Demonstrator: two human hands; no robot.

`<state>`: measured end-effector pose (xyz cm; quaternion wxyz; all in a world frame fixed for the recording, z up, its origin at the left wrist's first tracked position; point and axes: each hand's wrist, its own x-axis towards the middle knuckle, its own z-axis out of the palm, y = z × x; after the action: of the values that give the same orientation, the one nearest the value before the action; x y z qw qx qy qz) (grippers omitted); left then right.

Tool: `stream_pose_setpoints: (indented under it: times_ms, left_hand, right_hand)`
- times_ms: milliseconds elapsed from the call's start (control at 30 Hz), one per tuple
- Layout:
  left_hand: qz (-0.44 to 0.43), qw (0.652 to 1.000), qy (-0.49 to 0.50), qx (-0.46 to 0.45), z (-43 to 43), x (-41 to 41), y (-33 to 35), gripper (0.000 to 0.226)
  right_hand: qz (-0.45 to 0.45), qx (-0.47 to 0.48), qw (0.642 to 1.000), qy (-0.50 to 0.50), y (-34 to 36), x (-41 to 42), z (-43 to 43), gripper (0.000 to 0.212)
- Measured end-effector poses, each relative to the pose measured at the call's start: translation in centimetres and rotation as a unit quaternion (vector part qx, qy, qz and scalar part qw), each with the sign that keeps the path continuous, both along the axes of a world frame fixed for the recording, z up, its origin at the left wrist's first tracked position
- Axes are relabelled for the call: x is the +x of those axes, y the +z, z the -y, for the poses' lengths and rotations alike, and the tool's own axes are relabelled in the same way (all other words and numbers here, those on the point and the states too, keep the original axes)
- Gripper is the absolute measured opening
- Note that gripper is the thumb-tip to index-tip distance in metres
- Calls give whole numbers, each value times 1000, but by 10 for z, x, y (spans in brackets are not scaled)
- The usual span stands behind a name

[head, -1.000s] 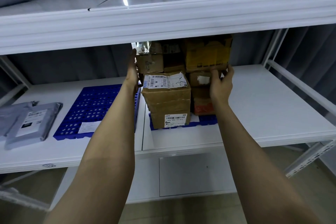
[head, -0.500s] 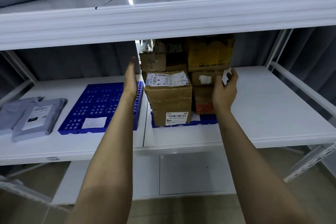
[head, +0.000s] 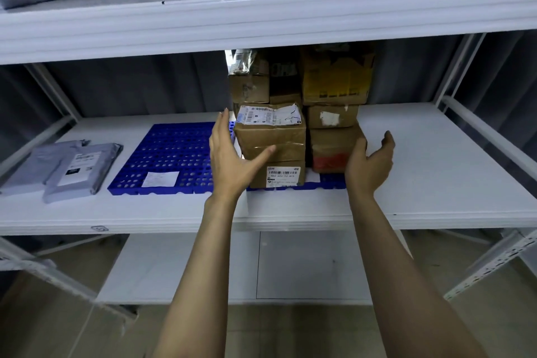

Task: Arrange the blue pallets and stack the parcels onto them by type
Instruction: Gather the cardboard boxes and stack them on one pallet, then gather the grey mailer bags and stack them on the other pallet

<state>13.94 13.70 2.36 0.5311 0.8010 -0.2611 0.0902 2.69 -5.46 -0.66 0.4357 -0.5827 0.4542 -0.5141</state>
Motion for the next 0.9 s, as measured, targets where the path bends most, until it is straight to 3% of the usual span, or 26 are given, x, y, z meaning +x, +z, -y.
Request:
stream_pose_setpoints:
  times_ms: [200,433,700,900]
  left_hand:
    - [44,996,74,25,-2,-14,1,102]
    - [65,989,123,44,-45,-55,-19,91]
    - [54,984,166,34,-124,-60,-33,60]
    - [68,981,173,48,-171,-25,-25,42]
  right_hand:
    - [39,-53,998,6,-10,-19,-33,49]
    - [67,-151,980,113,-22,-16,-103,33]
    - [95,-243,929,262,-16,16,-178,13]
    - [82,-254,900,344,-11,57,-230,17]
